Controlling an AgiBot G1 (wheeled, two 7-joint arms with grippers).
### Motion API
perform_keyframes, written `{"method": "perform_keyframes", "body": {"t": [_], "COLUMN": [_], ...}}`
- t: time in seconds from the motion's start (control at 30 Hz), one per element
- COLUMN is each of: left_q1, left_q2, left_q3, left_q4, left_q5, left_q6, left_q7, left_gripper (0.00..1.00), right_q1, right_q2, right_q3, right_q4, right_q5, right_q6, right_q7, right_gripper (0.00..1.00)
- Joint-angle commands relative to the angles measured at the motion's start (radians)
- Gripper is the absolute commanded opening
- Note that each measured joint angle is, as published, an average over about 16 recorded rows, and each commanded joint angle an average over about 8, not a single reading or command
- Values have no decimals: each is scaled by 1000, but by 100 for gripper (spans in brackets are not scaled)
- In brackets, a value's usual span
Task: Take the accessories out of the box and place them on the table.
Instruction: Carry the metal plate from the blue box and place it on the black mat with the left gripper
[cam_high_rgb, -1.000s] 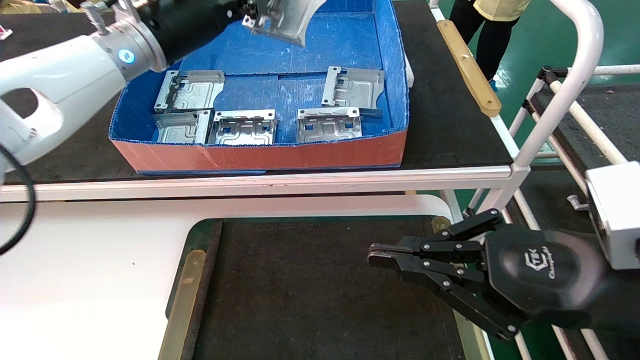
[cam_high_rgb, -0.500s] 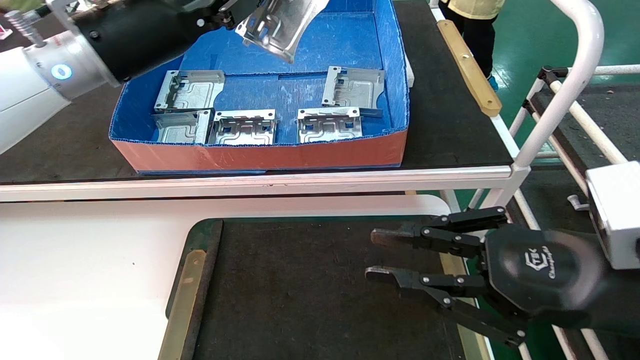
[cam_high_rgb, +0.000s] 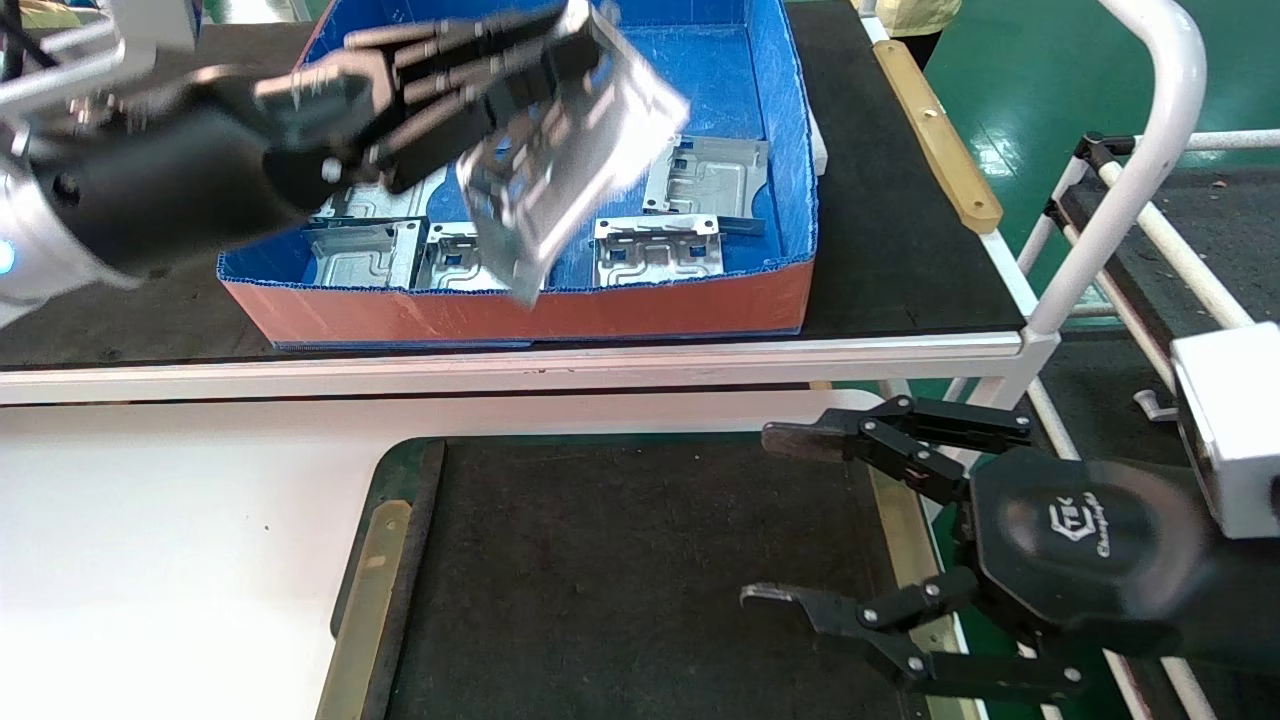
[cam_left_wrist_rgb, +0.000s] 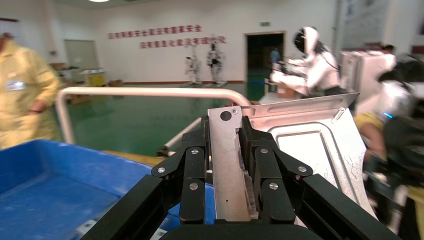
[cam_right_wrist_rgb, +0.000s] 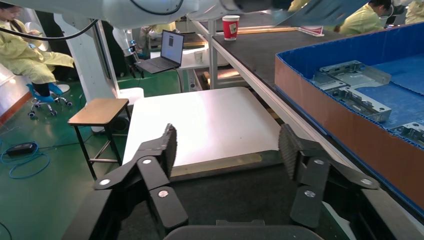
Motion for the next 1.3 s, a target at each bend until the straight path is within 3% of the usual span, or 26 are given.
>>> {"method": "perform_keyframes", "body": {"t": [0.03, 0.37, 0.63, 0.93, 1.3], "left_q1": [28, 196, 256, 294, 265], "left_q2": [-15, -141, -157, -81, 95], "left_q3": [5, 104, 188, 286, 382], "left_q4": [-44, -304, -352, -282, -33], "left_q5": [-13, -113, -131, -129, -55], "left_q6": [29, 22, 21, 17, -36], "left_q7": [-7, 8, 142, 364, 572], "left_gripper": [0, 0, 0, 0, 0], "right_q1": [0, 0, 0, 0, 0], "right_q2": [0, 0, 0, 0, 0], "right_q3": [0, 0, 0, 0, 0], "right_q4": [0, 0, 0, 0, 0], "right_q5": [0, 0, 0, 0, 0], "right_q6": [0, 0, 0, 0, 0], "right_q7": [0, 0, 0, 0, 0], "right_gripper": [100, 100, 100, 100, 100]}}
